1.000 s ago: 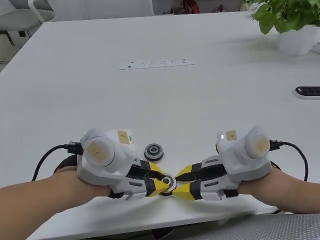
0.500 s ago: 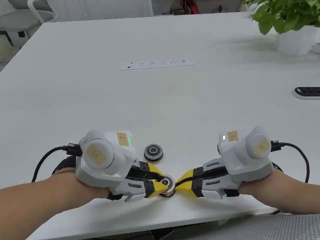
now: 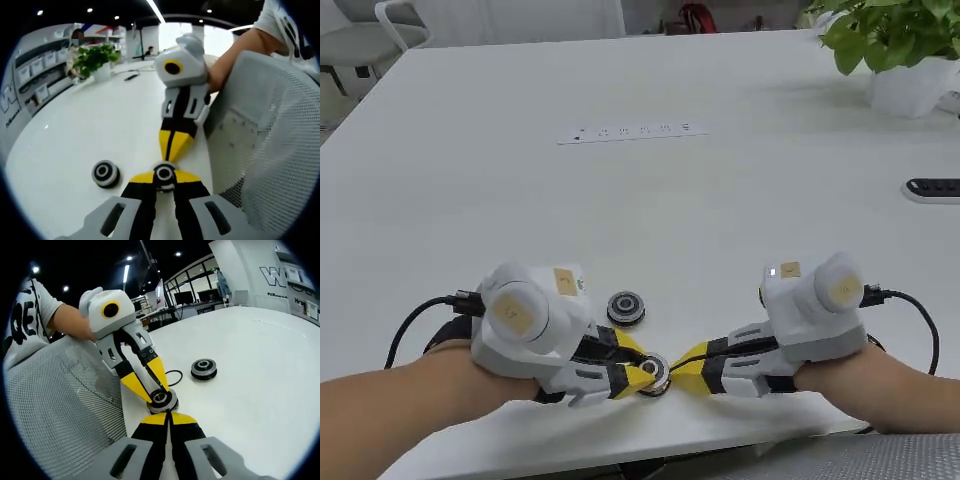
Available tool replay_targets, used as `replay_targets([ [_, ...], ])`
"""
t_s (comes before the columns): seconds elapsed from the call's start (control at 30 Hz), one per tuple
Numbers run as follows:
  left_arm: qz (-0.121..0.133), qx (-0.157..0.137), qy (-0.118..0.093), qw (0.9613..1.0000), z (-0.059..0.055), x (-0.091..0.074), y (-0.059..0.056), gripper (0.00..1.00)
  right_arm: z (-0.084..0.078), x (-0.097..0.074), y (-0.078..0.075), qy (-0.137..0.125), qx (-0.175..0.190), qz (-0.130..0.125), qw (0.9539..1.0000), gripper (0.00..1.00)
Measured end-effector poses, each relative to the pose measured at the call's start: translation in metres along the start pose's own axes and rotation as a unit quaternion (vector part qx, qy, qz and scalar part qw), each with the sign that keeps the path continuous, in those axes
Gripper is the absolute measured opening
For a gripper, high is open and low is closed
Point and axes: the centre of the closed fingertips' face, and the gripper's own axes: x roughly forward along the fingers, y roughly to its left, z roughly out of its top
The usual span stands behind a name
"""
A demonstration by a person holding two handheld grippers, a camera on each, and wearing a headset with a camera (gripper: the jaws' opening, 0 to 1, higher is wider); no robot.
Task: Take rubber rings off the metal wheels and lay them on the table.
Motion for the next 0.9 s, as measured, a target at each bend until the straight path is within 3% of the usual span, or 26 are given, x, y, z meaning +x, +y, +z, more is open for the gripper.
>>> replay_targets([
  [0.4,0.005,0.001,0.002,1.0,0.0,0.0,0.001,0.12,0.006,-0.003,-0.003,-0.022,0.049,-0.002,0.9986,0.0],
  [0.47,0.006,0.001,0.003,1.0,0.0,0.0,0.001,0.12,0.008,-0.004,-0.005,-0.033,0.064,-0.002,0.9974,0.0],
  [0.5,0.007,0.001,0.003,1.0,0.0,0.0,0.001,0.12,0.015,-0.004,-0.004,-0.053,0.082,0.002,0.9953,0.0],
  [0.53,0.008,0.001,0.003,1.0,0.0,0.0,0.002,0.12,0.013,-0.005,-0.007,-0.043,0.093,-0.003,0.9947,0.0],
  [0.9,0.014,0.005,0.01,0.9998,0.0,0.001,0.002,0.12,0.015,-0.003,-0.004,-0.051,0.113,0.009,0.9923,0.0],
])
